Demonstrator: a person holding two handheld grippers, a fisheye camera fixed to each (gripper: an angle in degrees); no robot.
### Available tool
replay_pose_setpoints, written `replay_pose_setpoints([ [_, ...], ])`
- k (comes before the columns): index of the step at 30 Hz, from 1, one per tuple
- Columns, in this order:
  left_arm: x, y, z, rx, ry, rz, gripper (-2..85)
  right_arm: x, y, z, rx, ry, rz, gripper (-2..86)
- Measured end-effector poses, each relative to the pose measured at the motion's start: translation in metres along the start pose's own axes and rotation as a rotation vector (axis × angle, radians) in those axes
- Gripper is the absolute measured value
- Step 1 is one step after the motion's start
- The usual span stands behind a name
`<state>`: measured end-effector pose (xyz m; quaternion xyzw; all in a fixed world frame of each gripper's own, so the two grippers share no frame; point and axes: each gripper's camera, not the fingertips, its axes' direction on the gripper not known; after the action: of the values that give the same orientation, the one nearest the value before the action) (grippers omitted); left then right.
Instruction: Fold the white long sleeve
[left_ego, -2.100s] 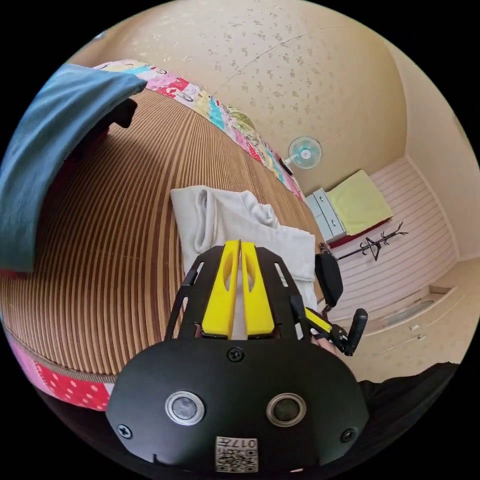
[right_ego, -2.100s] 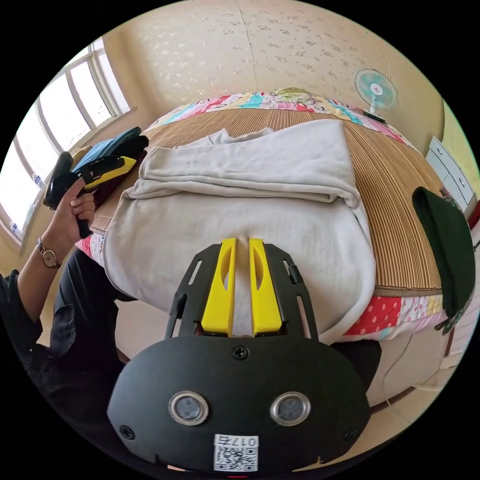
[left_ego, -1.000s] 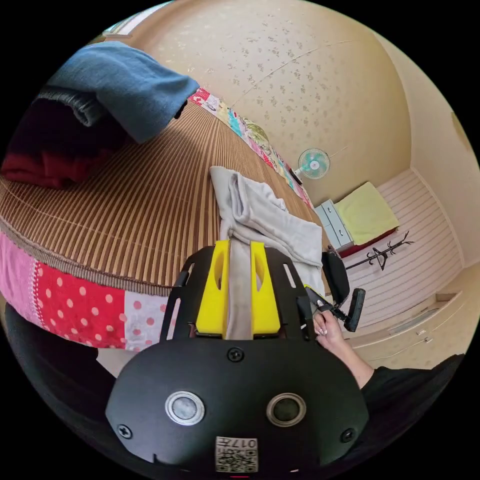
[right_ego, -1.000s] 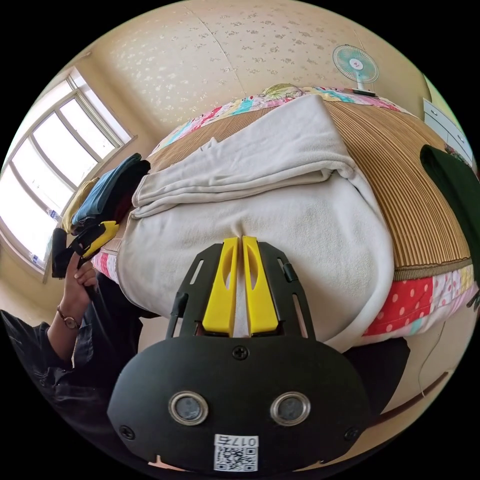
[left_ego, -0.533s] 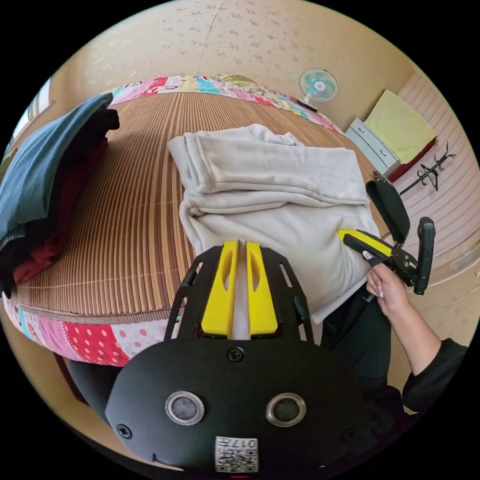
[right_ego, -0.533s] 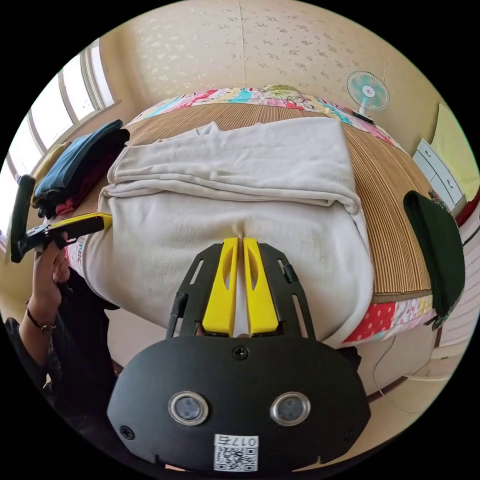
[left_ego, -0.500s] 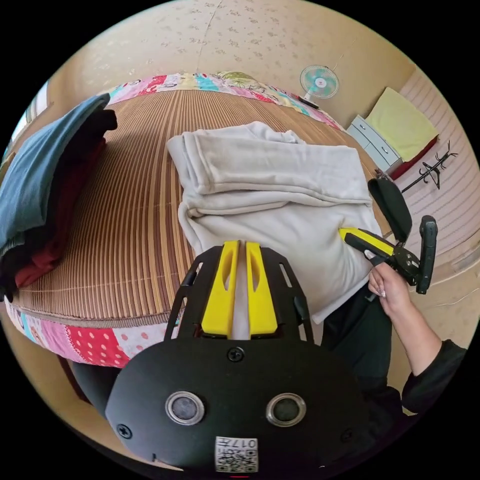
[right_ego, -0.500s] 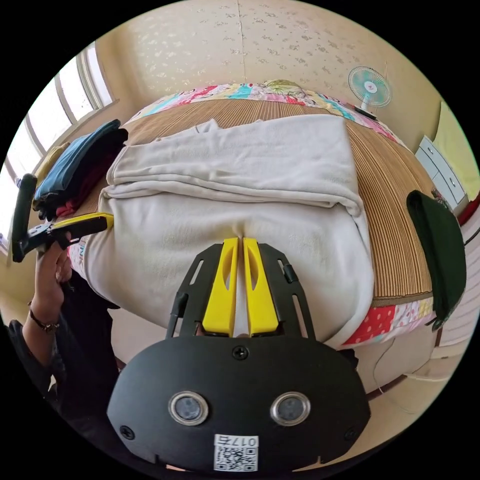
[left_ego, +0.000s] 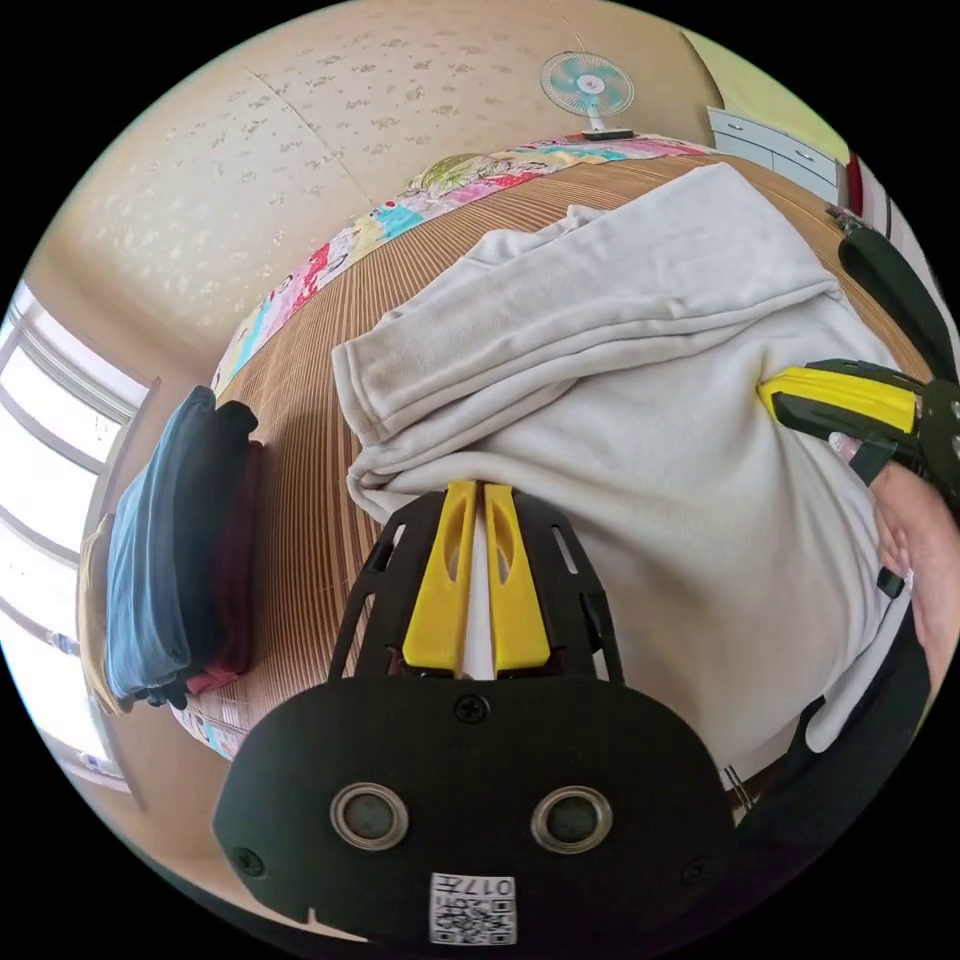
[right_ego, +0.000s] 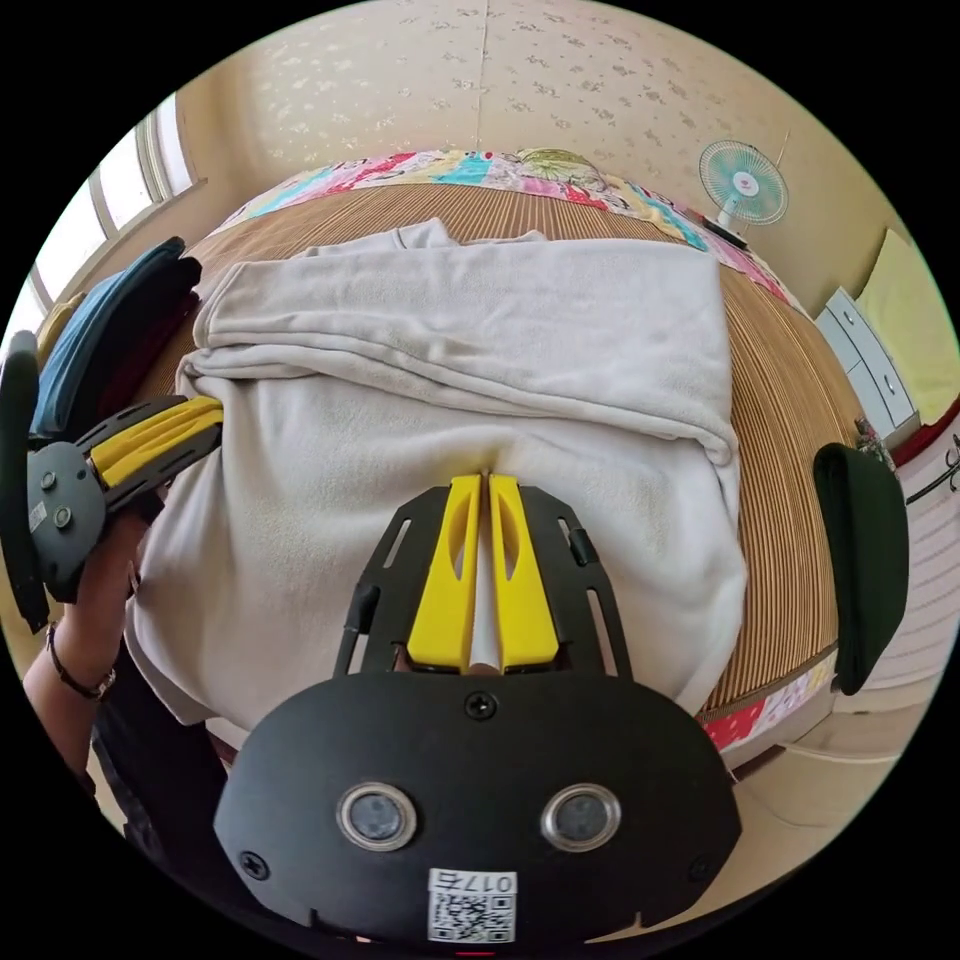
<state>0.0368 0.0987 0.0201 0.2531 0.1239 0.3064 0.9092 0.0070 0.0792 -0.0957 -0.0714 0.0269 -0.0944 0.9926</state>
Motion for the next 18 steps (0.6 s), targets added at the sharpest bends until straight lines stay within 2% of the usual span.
replay_pose_setpoints([
  [9,-0.039,-0.040,0.037,0.035,0.150,-0.096,-0.7,0.041,-0.056,0.029,-0.005,-0.249,0.142,1.5],
  [12,-0.055,-0.039,0.044,0.050,0.234,-0.147,-0.7,0.032,-0.063,0.033,0.002,-0.223,0.149,1.6],
  [18,-0.072,-0.035,0.051,0.055,0.323,-0.194,-0.7,-0.013,-0.066,0.025,0.001,-0.046,0.066,2.9],
])
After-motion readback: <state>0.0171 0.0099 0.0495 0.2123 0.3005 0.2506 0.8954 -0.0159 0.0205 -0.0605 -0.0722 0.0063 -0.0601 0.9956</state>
